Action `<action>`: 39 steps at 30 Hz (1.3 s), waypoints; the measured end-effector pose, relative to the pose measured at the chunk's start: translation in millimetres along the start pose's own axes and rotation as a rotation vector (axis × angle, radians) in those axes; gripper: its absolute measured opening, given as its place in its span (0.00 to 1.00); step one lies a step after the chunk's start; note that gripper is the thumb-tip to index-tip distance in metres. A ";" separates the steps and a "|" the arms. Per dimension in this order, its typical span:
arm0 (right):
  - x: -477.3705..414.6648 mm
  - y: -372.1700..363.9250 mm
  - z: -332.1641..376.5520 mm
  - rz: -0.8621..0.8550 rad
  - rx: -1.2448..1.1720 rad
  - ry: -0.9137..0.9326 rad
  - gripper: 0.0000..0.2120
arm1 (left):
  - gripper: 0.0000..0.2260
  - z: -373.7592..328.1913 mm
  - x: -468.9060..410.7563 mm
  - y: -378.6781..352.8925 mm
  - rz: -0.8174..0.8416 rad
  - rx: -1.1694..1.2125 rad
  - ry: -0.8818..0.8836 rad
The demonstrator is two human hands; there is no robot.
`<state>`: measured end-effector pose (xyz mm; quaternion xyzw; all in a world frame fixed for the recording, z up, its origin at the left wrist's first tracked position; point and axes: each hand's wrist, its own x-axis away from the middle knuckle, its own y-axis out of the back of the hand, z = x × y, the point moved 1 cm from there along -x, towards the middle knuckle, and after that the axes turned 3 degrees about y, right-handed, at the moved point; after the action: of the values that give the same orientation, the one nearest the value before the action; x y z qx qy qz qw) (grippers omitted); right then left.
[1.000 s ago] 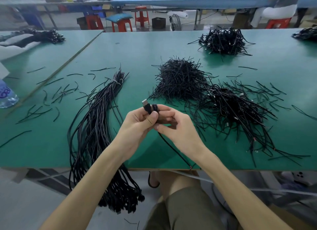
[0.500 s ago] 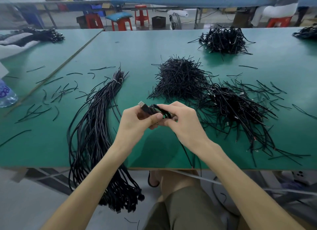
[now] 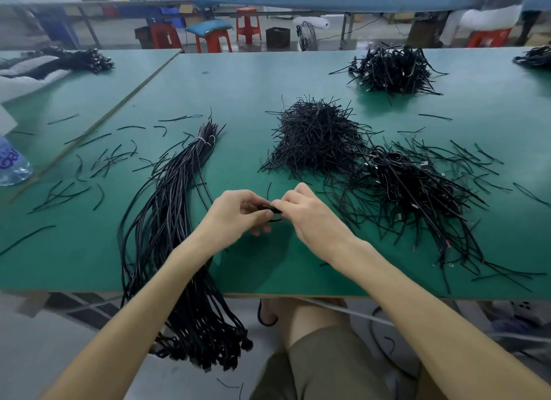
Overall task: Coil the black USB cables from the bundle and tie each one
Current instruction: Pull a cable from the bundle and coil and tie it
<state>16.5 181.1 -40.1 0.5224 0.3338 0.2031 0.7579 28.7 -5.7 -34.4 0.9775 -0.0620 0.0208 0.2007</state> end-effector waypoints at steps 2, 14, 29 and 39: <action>-1.6 -3.6 1.0 -0.031 0.013 0.021 0.18 | 0.07 -2.9 -3.3 6.1 0.039 -0.118 0.020; -27.7 -7.3 -2.8 -0.197 -0.023 0.054 0.12 | 0.15 -20.1 -34.9 27.2 0.348 -0.429 -0.016; -40.1 -22.5 -15.7 -0.181 0.027 -0.081 0.38 | 0.14 11.5 -50.8 3.5 -0.049 -0.723 -0.299; -40.2 -24.7 -13.7 -0.316 0.135 -0.064 0.26 | 0.06 11.4 -43.8 -0.8 -0.154 -0.897 -0.338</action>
<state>-22.3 154.6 -54.4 0.5192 0.4006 0.0418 0.7538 -14.5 -4.5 -48.1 0.7859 -0.0243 -0.1821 0.5905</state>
